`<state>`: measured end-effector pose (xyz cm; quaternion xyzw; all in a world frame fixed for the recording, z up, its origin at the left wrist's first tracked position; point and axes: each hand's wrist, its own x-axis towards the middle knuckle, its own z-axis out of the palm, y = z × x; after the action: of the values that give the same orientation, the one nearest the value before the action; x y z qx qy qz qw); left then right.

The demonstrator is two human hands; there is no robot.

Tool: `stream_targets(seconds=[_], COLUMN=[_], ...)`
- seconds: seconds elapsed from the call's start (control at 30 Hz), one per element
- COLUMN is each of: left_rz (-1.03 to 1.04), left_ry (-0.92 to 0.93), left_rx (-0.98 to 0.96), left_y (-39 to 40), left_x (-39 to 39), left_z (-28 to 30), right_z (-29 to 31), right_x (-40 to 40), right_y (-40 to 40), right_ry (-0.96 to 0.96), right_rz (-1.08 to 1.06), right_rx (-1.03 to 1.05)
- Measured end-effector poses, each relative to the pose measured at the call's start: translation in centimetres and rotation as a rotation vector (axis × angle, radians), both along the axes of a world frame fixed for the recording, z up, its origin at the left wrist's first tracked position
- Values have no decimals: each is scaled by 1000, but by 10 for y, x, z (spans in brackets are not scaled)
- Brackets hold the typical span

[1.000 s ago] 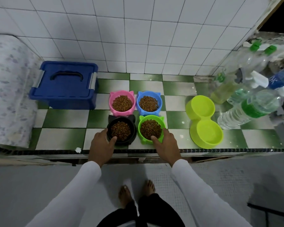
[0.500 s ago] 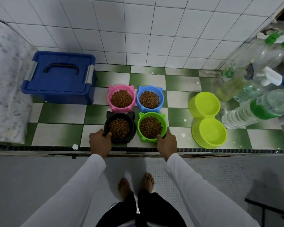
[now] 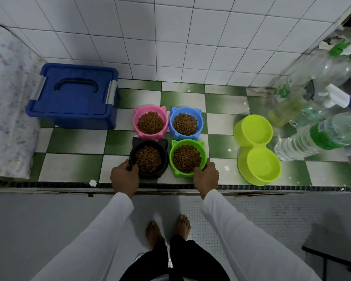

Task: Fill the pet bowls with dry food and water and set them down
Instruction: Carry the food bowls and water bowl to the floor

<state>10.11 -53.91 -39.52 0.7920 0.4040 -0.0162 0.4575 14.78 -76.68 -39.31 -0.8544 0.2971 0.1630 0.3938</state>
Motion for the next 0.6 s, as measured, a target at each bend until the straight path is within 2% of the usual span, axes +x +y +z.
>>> stream_targets(seconds=[0.13, 0.37, 0.6], left_rz=[99, 301, 393], left_ry=[-16, -153, -224], left_rx=[-110, -583, -721], left_y=[-4, -1, -5], left_x=[-1, -4, -19], left_z=[10, 22, 35], right_z=[9, 28, 42], right_x=[-4, -14, -27], right_y=[2, 1, 3], right_ry=[-17, -85, -172], right_rz=[-71, -133, -211], right_rx=[101, 284, 426])
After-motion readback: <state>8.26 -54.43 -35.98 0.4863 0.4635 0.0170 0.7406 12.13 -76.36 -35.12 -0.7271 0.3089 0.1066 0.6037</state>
